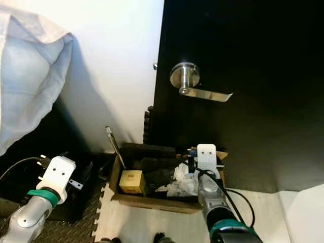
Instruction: Clean up the room
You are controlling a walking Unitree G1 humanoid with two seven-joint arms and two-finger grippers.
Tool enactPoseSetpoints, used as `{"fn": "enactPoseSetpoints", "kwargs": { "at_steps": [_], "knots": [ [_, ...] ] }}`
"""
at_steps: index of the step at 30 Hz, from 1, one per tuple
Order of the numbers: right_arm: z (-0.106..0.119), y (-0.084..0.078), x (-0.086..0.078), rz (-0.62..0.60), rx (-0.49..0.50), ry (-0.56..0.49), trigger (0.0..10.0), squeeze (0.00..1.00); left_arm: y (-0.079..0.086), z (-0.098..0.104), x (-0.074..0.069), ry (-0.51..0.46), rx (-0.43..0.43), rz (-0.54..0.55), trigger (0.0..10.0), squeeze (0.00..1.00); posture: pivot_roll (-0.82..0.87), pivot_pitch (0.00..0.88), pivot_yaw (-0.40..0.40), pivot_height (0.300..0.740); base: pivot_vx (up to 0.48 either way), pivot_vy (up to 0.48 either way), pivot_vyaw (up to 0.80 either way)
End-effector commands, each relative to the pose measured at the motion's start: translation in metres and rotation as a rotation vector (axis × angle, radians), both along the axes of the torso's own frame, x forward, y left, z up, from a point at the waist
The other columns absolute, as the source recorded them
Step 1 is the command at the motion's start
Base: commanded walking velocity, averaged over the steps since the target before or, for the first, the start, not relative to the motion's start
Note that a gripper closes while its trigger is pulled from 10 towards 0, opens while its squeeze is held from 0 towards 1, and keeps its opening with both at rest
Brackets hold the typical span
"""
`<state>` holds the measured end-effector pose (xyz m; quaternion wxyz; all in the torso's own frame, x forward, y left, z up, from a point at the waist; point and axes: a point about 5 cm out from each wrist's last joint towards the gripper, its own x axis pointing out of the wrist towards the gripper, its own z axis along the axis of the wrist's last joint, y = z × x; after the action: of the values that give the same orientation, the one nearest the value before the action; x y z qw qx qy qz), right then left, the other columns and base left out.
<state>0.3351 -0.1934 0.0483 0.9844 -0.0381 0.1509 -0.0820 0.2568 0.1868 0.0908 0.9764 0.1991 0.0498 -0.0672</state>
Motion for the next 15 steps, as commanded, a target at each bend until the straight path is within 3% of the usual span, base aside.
{"fn": "enactPoseSetpoints", "kwargs": {
  "at_steps": [1,4,12,15],
  "knots": [
    [-0.017,0.004,-0.011,0.022,0.07,0.071,10.0,0.0,0.002,-0.014,-0.005,0.051,0.016,0.019,10.0,0.0,0.09,0.053,0.007,0.74,0.0,0.0,0.0],
    [-0.026,0.012,-0.019,0.053,0.115,0.085,10.0,0.0,0.007,-0.028,-0.008,0.087,-0.014,0.086,10.0,0.0,0.07,0.007,-0.016,0.74,0.0,0.0,0.0],
    [-0.034,0.022,-0.031,0.077,0.104,0.06,10.0,0.0,0.011,-0.035,-0.008,0.094,-0.101,0.162,10.0,0.0,0.07,0.0,-0.021,0.74,0.0,0.0,0.0],
    [-0.039,0.032,-0.041,0.091,0.118,0.043,10.0,0.0,0.019,-0.035,-0.008,0.079,-0.193,0.209,10.0,0.0,0.06,0.0,-0.02,0.74,0.0,0.0,0.0]
  ]
}}
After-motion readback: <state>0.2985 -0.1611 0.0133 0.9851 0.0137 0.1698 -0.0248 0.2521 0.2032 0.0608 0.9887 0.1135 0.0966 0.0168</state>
